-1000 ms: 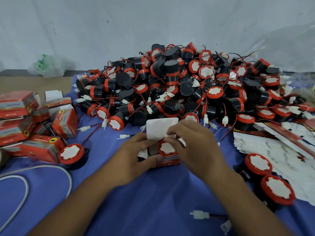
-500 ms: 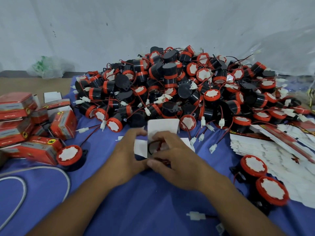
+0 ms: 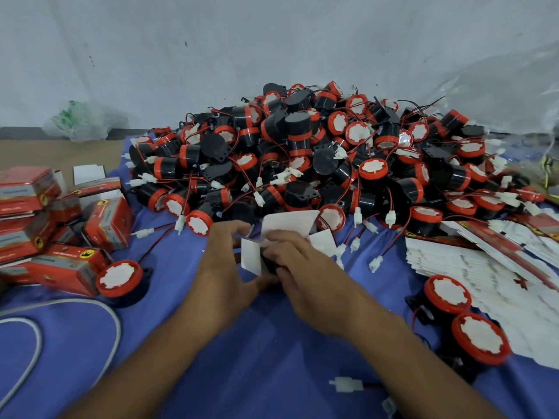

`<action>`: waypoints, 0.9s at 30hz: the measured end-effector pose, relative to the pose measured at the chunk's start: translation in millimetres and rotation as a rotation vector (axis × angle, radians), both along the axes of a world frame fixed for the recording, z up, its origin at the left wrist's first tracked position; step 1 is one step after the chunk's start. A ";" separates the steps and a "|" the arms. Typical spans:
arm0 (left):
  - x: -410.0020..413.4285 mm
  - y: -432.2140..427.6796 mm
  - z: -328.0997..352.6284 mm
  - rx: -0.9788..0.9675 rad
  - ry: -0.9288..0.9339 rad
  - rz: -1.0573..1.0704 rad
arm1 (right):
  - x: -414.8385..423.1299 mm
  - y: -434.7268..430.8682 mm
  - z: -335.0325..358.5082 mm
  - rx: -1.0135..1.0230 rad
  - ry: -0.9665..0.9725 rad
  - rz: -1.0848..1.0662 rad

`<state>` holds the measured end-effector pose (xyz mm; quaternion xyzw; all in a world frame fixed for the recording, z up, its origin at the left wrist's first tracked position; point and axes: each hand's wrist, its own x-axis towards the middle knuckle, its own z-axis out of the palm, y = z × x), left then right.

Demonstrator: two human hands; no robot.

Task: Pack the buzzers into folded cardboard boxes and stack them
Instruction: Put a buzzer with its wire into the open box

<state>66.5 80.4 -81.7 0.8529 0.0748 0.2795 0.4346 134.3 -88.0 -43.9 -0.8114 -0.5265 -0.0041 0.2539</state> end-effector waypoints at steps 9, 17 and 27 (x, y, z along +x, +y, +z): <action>-1.1 -3.1 1.0 0.038 0.038 -0.044 | 10.7 1.0 -16.1 0.015 -0.068 -0.062; 0.2 -14.3 -1.0 0.091 -0.127 -0.110 | 8.8 -0.4 -12.7 0.056 -0.233 -0.029; -1.5 -4.6 1.9 0.388 -0.068 -0.100 | 11.2 0.3 -17.3 0.283 0.165 -0.293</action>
